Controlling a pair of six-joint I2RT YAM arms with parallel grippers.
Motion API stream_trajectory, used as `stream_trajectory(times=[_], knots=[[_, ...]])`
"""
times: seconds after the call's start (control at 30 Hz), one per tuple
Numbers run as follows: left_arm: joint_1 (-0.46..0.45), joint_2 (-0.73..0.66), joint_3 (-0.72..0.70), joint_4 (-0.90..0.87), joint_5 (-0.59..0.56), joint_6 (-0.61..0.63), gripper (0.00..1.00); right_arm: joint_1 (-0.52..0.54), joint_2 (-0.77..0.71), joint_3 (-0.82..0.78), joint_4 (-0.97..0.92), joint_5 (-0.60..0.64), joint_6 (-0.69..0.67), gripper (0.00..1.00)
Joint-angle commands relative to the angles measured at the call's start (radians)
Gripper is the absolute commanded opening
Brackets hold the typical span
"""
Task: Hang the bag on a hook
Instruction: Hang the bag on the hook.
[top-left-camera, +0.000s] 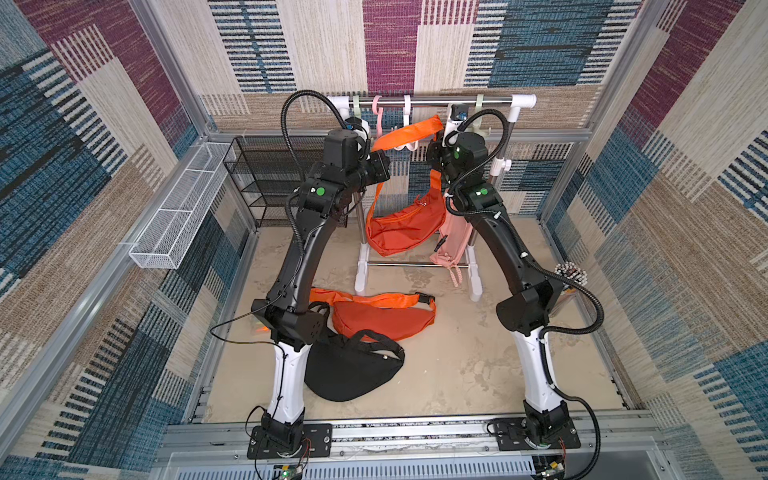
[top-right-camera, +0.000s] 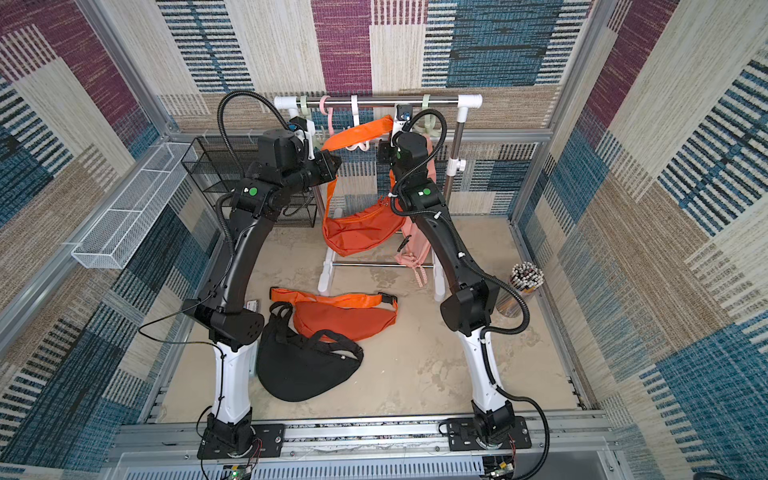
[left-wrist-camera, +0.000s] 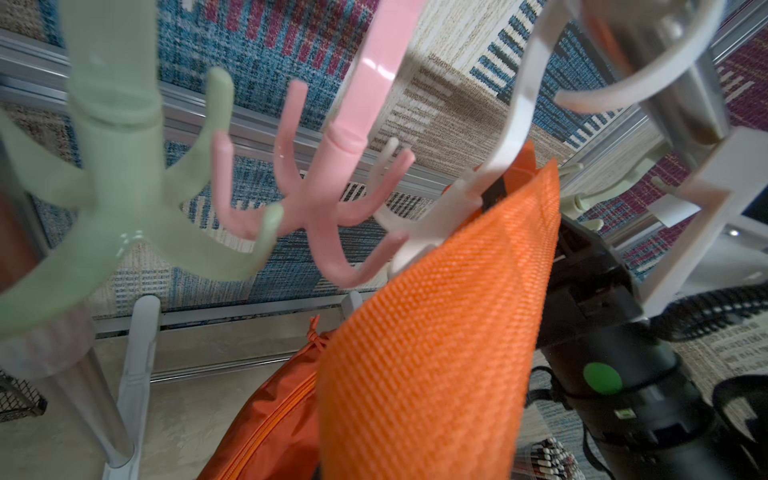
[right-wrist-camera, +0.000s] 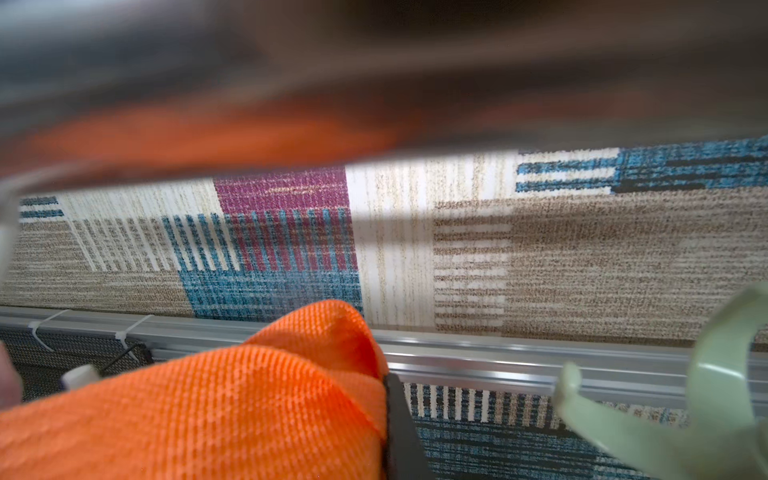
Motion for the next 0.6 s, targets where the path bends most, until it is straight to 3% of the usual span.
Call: stream_trajectory(times=[0.0, 0.57], knots=[[0.001, -0.019, 0.009, 0.041, -0.075, 0.029, 0.0, -0.003, 0.006, -0.008, 0.072, 0.067, 0.023, 0.0], [-0.044, -0.024, -0.053, 0.265, -0.235, 0.16, 0.0, -0.003, 0.018, -0.093, 0.24, 0.073, 0.021, 0.0]])
